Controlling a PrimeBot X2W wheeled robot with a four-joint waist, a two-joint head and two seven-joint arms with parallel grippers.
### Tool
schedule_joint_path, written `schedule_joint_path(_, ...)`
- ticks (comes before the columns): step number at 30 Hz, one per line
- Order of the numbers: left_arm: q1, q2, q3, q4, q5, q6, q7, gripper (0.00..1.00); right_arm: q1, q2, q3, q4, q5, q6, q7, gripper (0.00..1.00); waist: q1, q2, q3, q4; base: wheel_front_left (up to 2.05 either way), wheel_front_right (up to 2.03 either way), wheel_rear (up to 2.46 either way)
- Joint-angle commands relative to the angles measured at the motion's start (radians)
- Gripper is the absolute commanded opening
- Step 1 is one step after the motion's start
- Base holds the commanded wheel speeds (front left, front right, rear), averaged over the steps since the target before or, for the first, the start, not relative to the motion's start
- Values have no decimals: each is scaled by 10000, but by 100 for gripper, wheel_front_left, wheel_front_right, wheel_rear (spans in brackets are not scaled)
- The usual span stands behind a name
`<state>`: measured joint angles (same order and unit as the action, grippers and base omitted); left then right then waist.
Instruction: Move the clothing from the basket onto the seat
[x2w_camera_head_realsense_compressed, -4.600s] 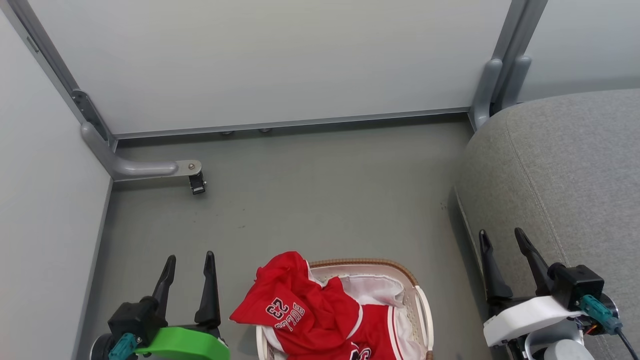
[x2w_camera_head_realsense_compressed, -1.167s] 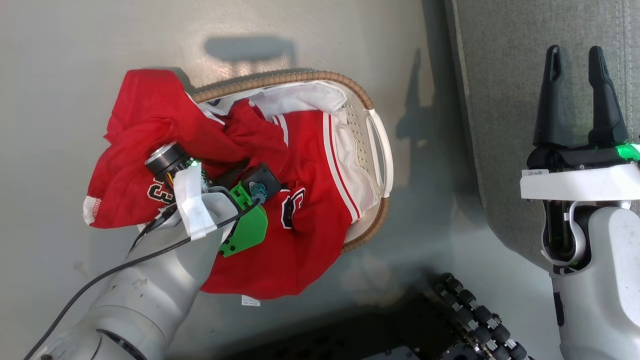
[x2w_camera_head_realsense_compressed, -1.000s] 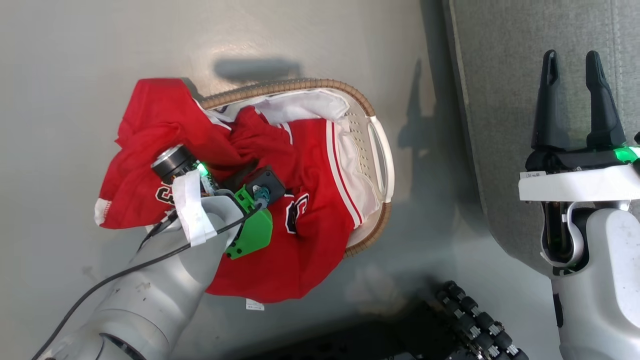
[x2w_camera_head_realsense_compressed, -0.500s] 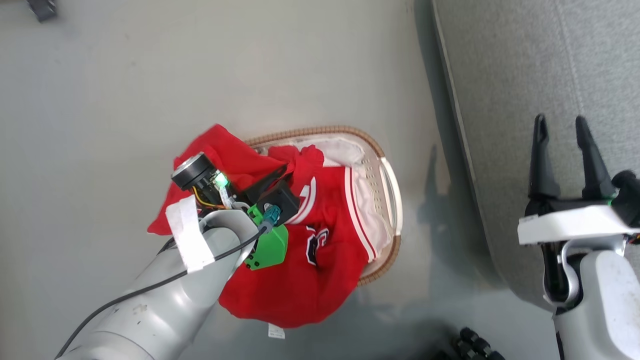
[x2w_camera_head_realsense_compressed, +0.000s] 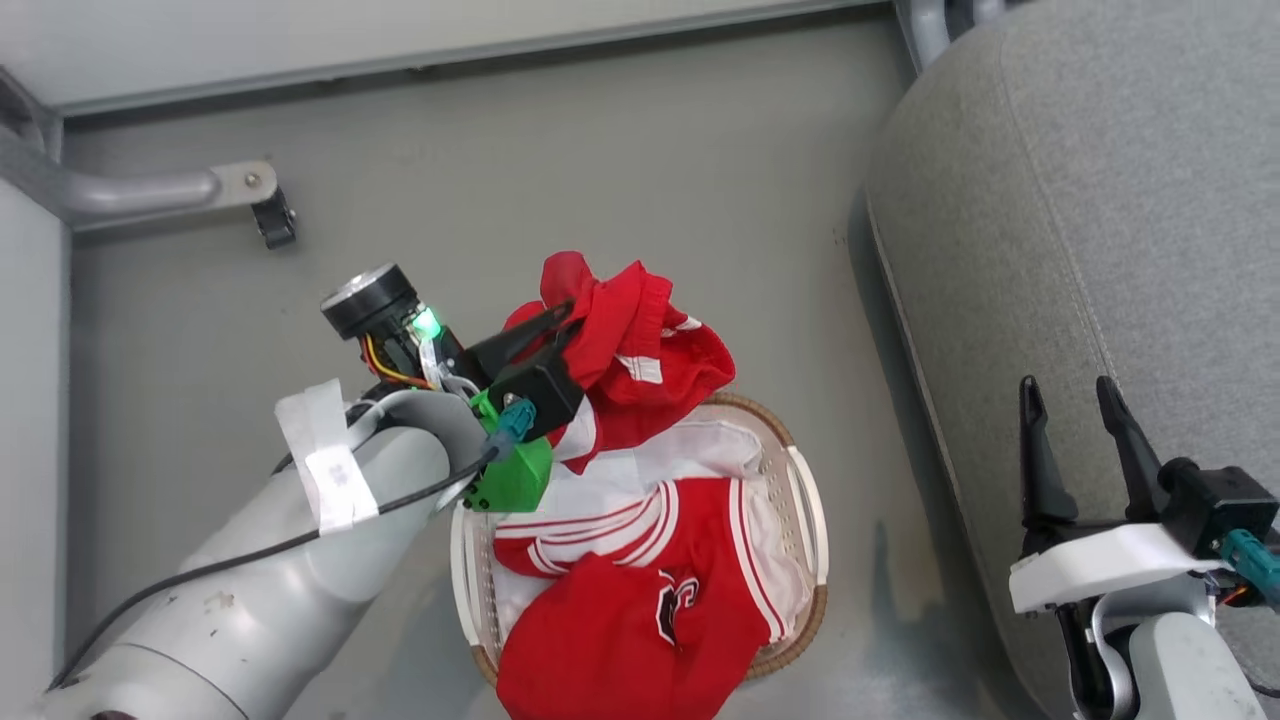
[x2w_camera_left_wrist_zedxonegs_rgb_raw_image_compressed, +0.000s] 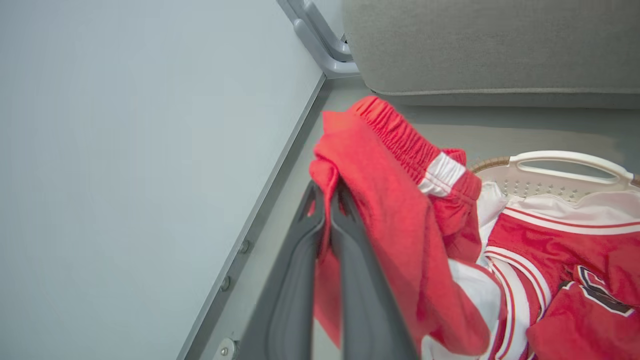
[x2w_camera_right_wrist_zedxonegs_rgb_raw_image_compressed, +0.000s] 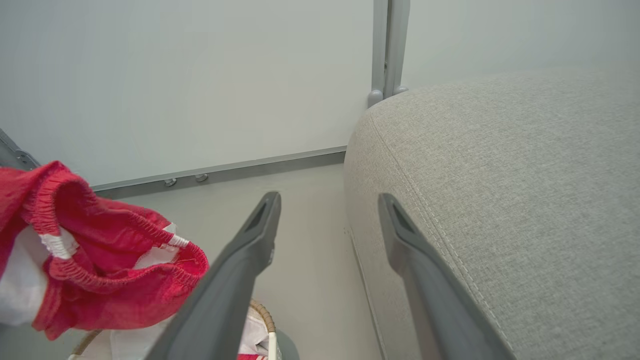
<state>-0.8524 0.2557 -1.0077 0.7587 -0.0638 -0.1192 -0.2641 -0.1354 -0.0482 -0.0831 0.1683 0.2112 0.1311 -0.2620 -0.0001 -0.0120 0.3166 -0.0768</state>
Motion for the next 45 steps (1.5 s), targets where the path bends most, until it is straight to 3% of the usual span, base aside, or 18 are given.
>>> schedule_joint_path(1, -191, 86, -12, -110, -186, -37, -5, 0, 253, -40, 49, 49, -45, -7, -46, 100, 1, 120, -1529, 345, 0, 0, 0)
schedule_joint_path(13, -2292, 720, -60, -1360, -730, -117, 380, 0, 594, -39, 496, 25, -204, -7, -46, 100, 1, 120, -2353, 225, 0, 0, 0)
schedule_joint_path(26, -2662, 404, 31, -1810, -1188, -20, 499, 0, 543, -37, 1460, -145, -444, -7, -46, 100, 1, 120, -2904, 185, 0, 0, 0)
schedule_joint_path(35, -2422, 180, -198, -2043, -1278, 20, 445, 0, -946, -42, 3388, -18, -1628, -7, -46, 100, 1, 120, -2959, 279, 0, 0, 0)
schedule_joint_path(45, -2294, -152, -480, -2281, -1333, 81, 404, 0, -3322, -151, 4758, 1843, -2423, -8, -36, 100, 1, 120, -3024, 527, 0, 0, 0)
